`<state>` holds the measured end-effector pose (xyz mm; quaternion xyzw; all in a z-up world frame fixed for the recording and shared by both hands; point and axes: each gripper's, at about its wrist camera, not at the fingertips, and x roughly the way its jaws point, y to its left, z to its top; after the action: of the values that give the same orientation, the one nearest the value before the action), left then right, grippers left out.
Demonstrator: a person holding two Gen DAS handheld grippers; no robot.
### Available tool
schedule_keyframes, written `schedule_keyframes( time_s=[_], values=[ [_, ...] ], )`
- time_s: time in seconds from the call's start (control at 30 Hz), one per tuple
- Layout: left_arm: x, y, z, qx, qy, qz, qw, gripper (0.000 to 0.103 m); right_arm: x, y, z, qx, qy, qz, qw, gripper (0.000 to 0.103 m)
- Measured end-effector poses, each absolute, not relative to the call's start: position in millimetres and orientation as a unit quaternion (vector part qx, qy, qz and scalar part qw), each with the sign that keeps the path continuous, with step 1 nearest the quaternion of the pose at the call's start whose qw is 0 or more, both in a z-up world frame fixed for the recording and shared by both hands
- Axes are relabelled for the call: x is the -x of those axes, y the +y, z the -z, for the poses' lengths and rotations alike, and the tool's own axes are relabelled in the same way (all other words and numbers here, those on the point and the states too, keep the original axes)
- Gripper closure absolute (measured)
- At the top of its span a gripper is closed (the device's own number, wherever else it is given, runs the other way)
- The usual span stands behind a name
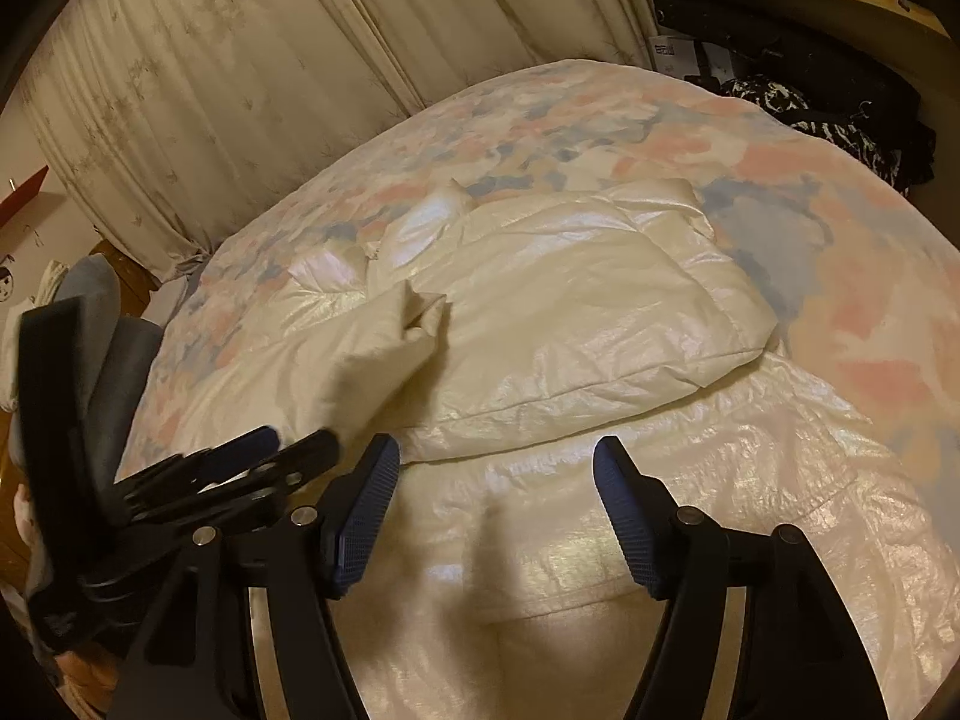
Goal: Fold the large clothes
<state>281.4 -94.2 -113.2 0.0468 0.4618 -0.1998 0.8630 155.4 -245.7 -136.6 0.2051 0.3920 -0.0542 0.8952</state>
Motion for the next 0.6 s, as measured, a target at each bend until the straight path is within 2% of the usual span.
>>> schedule_keyframes(
  time_s=[0.1, 0.17, 0.33, 0.53, 0.6],
  values=[
    [-258.7, -55.5, 68.8, -0.042, 0.449, 0.198, 0.87, 0.041, -158.0, -237.4, 122.8, -0.212, 0.39, 0.032, 0.896, 0.031],
    [-237.2, -28.1, 35.6, -0.044, 0.441, 0.189, 0.876, 0.039, -165.4, -230.1, 110.5, -0.217, 0.388, 0.02, 0.895, 0.023],
    [-232.2, 40.6, -2.7, -0.03, 0.443, 0.141, 0.885, 0.038, -197.0, -218.5, 103.1, -0.196, 0.41, 0.009, 0.891, 0.023],
    [-247.7, 111.1, 12.0, -0.008, 0.45, 0.075, 0.89, 0.039, -257.5, -216.7, 138.9, -0.189, 0.472, 0.006, 0.861, 0.023],
    [-255.2, 128.1, 27.8, 0.005, 0.46, 0.058, 0.886, 0.039, -271.6, -212.4, 153.7, -0.185, 0.488, 0.0, 0.853, 0.029]
  ],
)
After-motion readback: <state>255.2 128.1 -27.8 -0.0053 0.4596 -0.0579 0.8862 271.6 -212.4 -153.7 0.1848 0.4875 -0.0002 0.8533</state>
